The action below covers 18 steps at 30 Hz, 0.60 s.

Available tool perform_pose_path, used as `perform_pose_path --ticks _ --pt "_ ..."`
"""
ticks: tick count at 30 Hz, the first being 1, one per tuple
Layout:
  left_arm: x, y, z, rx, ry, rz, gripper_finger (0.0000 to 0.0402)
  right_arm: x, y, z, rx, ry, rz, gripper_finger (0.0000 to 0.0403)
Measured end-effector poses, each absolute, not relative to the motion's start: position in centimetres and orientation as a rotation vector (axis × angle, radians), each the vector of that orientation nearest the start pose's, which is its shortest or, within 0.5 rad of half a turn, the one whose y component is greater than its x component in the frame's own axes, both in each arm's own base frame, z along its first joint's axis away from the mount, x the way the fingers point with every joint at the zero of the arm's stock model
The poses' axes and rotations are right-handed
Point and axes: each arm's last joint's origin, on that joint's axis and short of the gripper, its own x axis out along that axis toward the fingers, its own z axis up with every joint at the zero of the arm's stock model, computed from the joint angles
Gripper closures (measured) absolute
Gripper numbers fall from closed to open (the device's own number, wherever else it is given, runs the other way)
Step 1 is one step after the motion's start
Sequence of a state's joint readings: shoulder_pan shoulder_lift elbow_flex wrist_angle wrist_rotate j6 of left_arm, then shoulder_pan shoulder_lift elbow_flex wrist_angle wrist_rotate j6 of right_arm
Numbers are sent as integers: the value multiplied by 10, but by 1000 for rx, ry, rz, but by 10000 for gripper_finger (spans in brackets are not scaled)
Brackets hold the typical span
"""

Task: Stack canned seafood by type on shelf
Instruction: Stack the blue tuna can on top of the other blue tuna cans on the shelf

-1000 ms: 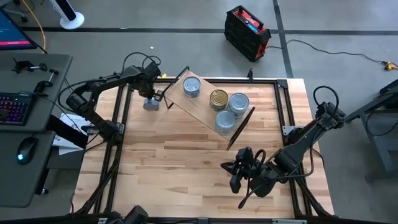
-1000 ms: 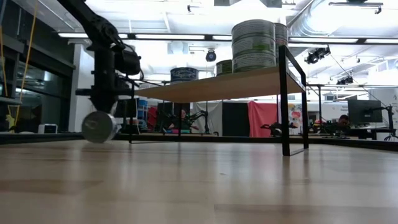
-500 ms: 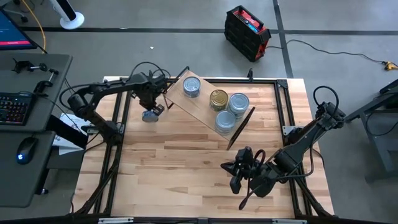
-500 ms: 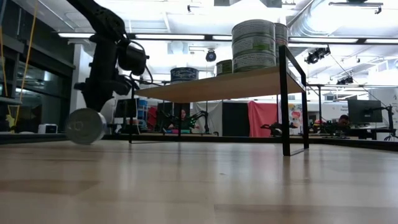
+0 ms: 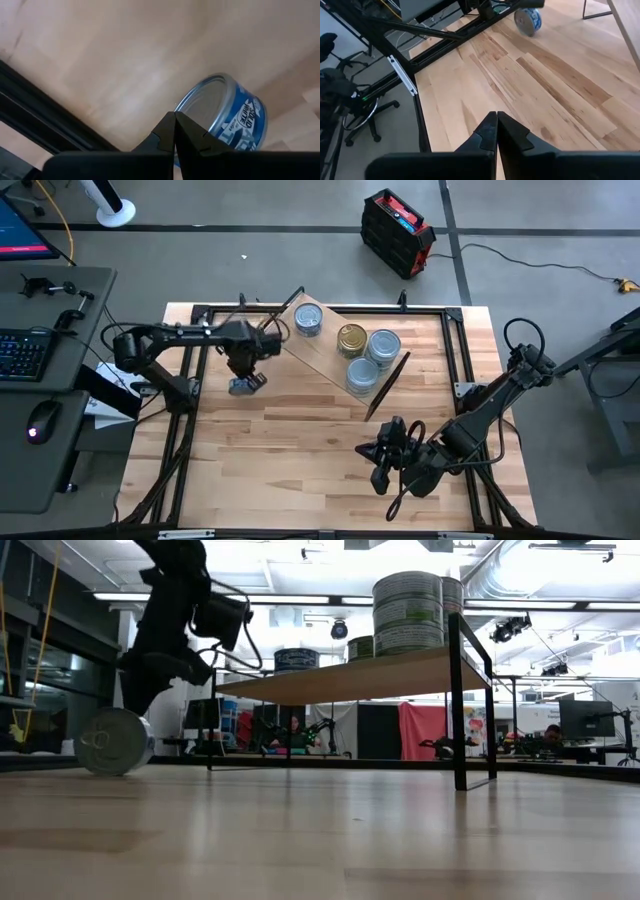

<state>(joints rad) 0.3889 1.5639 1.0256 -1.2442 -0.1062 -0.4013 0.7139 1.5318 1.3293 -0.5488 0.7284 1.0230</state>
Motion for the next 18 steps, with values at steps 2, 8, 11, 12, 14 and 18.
perform_pose_path --ticks 2,8,11,12,14,18 --pt "225 79 199 -505 1701 699 401 260 200 316 489 487 -286 403" --pt "236 32 199 -409 1695 654 401 260 199 315 462 493 -282 403" --pt "238 8 199 -378 1684 647 401 259 199 315 445 498 -280 403" --pt "238 0 199 -369 1681 642 401 259 199 315 439 499 -278 403" --pt "238 -16 199 -346 1678 624 401 259 199 315 429 501 -277 403" --pt "236 -38 199 -280 1682 566 401 258 198 314 414 514 -284 403"
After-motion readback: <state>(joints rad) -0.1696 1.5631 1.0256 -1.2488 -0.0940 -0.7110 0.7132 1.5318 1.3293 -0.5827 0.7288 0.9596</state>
